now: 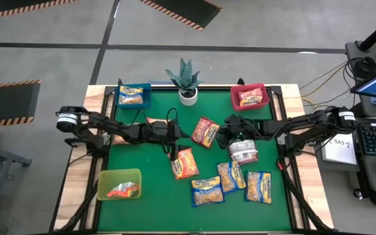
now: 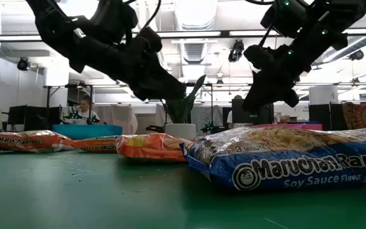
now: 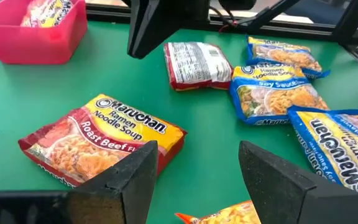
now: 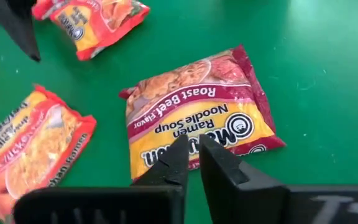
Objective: Sort Maruchan noodles
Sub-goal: Put the red noodle pack into the pink bin
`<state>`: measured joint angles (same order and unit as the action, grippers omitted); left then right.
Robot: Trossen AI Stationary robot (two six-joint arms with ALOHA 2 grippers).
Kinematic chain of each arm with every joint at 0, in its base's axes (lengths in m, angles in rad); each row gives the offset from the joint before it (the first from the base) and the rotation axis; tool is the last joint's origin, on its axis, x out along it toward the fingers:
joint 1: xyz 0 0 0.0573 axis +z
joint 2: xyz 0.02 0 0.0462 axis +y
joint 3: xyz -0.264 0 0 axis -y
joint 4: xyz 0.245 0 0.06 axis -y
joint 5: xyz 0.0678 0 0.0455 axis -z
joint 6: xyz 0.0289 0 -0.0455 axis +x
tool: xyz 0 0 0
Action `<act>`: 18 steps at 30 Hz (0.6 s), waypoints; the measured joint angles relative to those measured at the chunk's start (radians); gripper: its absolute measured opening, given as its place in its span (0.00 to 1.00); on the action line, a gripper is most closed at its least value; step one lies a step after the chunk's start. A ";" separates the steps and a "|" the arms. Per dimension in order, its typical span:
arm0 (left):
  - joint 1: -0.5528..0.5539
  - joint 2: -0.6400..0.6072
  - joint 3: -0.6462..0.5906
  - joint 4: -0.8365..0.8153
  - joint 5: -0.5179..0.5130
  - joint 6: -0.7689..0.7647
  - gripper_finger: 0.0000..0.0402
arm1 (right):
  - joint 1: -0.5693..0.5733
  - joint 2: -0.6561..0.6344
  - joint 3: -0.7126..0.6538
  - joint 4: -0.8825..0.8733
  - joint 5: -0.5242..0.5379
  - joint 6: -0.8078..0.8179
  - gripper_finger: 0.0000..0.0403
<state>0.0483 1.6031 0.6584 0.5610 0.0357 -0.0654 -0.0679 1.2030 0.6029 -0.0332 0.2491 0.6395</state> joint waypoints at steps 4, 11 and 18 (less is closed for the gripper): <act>0.000 0.017 0.001 0.000 0.000 0.000 0.52 | 0.002 0.000 0.000 0.003 -0.025 0.045 0.21; 0.000 0.037 0.001 -0.001 0.000 0.005 0.52 | -0.014 0.000 0.005 -0.012 -0.051 0.183 0.51; 0.000 0.037 0.001 0.001 -0.001 0.025 0.52 | -0.040 0.004 0.064 -0.110 -0.049 0.243 0.69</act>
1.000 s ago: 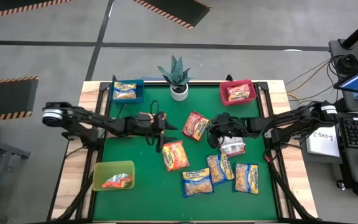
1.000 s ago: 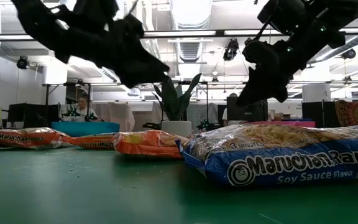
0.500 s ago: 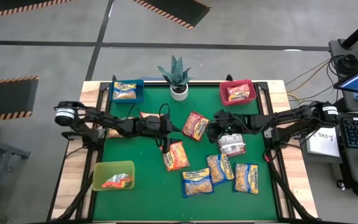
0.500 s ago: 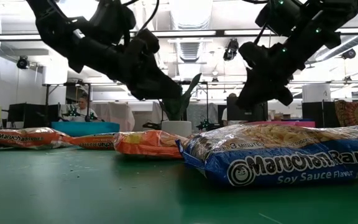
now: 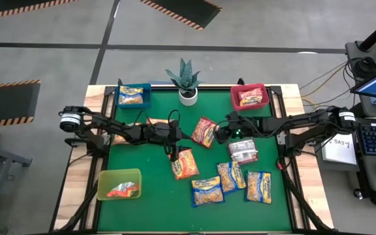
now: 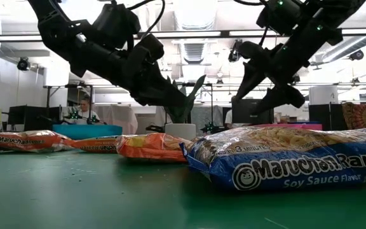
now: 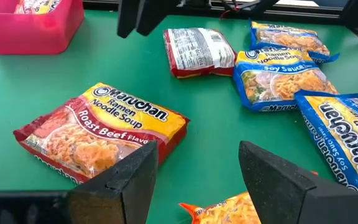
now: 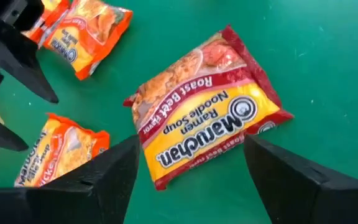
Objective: Sort Maruchan noodles
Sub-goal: Put the red noodle pack into the pink bin
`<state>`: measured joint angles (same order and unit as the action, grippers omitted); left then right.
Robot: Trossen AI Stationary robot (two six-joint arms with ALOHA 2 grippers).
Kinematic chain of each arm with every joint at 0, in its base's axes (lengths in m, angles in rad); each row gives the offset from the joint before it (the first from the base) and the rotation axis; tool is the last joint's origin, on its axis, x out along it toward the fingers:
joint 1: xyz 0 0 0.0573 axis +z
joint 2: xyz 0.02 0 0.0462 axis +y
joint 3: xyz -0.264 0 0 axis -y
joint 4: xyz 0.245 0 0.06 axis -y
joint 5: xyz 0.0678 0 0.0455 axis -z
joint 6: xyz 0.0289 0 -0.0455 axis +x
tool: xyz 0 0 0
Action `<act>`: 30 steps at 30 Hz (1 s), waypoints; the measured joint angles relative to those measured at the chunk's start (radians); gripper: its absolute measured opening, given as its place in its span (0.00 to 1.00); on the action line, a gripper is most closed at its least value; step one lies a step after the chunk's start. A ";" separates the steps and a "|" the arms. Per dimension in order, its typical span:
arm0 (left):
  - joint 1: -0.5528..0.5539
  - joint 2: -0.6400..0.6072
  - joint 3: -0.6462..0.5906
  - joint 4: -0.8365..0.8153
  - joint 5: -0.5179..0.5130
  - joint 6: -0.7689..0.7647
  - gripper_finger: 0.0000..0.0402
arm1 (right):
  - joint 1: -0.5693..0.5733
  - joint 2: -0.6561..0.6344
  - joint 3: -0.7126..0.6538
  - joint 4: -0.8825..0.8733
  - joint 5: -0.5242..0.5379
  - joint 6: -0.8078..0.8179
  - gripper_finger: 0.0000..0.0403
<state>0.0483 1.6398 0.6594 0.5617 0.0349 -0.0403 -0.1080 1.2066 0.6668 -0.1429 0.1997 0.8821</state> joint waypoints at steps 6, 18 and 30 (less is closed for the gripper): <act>0.001 0.000 0.000 0.015 -0.027 0.013 0.52 | -0.036 0.037 0.014 -0.003 0.002 -0.028 0.71; 0.004 0.150 0.009 0.183 -0.053 -0.022 0.48 | -0.110 0.065 -0.006 -0.044 0.002 -0.089 0.71; 0.031 0.252 0.046 0.181 -0.054 -0.018 0.13 | -0.109 0.065 -0.132 0.198 0.012 -0.013 0.71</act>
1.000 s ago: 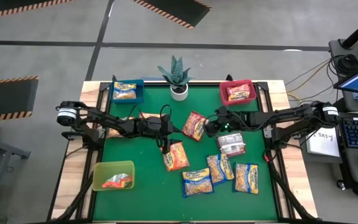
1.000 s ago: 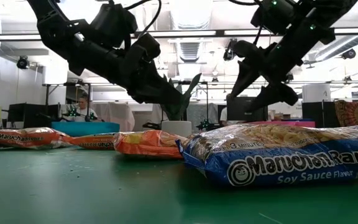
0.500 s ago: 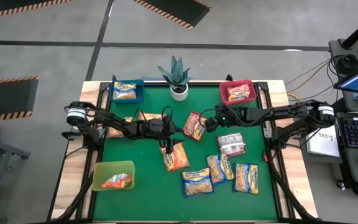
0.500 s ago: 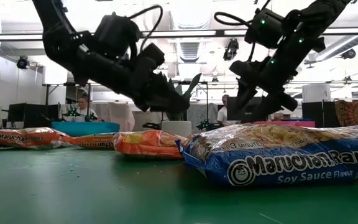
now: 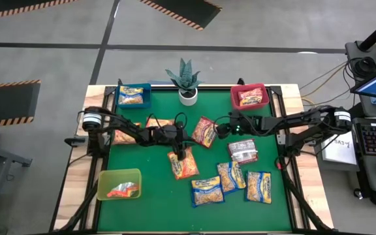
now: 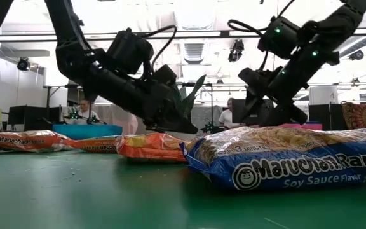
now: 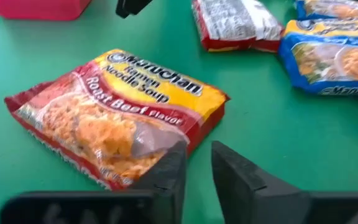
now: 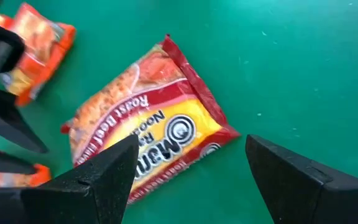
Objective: Sort Maruchan noodles
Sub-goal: Put the red noodle pack into the pink bin
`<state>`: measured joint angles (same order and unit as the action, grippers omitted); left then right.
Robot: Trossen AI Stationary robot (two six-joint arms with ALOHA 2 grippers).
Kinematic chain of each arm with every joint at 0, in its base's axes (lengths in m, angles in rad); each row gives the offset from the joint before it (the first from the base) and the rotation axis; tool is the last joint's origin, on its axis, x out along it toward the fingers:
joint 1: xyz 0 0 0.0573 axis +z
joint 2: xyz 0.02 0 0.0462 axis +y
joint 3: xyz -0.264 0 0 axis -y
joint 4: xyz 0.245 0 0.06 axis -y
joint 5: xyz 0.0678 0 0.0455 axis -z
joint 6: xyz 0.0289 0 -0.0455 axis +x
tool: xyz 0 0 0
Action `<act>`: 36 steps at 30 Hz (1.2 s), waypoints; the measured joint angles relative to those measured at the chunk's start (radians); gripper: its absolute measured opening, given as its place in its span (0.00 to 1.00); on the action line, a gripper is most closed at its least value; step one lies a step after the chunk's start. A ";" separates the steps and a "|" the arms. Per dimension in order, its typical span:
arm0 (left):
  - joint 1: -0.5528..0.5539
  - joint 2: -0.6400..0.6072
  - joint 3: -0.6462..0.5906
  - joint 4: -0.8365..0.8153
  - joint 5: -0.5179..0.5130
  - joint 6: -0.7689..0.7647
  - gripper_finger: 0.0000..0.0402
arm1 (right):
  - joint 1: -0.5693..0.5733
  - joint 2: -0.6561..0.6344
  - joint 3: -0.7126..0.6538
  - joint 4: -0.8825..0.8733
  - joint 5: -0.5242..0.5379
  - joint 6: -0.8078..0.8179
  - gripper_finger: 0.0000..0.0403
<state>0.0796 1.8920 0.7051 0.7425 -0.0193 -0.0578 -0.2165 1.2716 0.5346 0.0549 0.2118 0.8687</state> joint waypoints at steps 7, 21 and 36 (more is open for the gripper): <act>0.019 0.025 -0.002 -0.009 -0.049 -0.003 0.01 | 0.000 0.000 -0.071 0.119 0.029 0.062 0.71; 0.026 0.108 0.004 0.044 -0.125 -0.030 0.00 | 0.002 0.039 -0.080 0.171 0.080 0.075 0.71; 0.026 0.116 0.004 0.043 -0.125 -0.034 0.00 | 0.002 0.282 -0.077 0.470 0.046 0.083 0.71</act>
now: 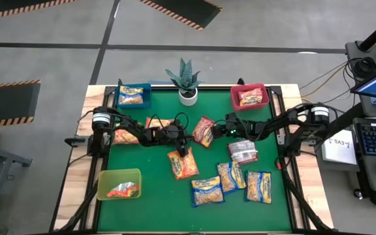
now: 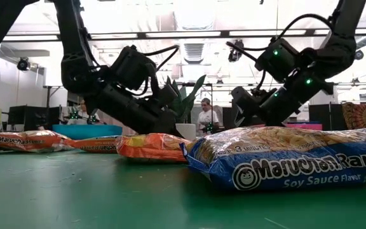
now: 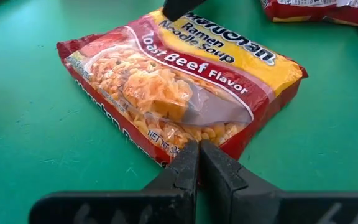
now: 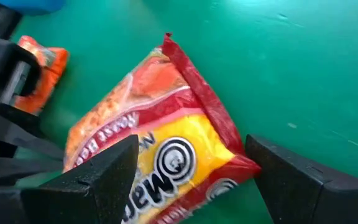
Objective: Sort Maruchan noodles
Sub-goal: Put the red noodle pack into the pink bin
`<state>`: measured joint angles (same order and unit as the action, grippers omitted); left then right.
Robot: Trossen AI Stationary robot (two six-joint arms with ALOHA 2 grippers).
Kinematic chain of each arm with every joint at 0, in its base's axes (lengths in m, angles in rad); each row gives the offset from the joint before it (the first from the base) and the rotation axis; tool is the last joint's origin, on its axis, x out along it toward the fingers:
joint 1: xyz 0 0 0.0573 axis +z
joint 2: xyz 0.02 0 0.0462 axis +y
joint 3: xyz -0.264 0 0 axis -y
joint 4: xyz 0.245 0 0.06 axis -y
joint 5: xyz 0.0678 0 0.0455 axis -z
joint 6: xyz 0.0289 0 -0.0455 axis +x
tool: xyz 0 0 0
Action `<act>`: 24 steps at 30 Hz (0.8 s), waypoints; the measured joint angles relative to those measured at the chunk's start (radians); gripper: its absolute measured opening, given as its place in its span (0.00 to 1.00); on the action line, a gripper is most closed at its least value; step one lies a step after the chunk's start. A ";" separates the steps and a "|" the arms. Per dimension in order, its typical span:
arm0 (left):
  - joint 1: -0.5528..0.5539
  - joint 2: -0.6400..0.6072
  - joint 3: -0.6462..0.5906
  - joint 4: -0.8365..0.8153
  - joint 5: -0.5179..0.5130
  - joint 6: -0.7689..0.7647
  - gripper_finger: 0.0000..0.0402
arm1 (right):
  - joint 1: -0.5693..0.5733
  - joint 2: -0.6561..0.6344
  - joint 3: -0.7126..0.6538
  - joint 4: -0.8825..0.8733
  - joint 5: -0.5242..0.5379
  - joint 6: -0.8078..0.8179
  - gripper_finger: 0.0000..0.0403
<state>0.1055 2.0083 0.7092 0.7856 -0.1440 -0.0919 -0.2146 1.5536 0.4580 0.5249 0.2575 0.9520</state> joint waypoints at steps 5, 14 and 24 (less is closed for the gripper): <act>0.000 0.000 -0.001 -0.002 0.000 0.000 0.00 | 0.000 0.080 0.000 0.159 -0.036 -0.054 0.71; 0.000 0.001 -0.002 0.000 0.001 -0.003 0.00 | 0.006 0.086 0.014 0.298 -0.175 -0.086 0.64; 0.000 0.003 -0.003 0.013 0.003 -0.015 0.00 | 0.005 0.086 0.021 0.292 -0.159 -0.109 0.40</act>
<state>0.1055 2.0109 0.7063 0.7982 -0.1410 -0.1066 -0.2096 1.6398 0.4793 0.8165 0.0989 0.8426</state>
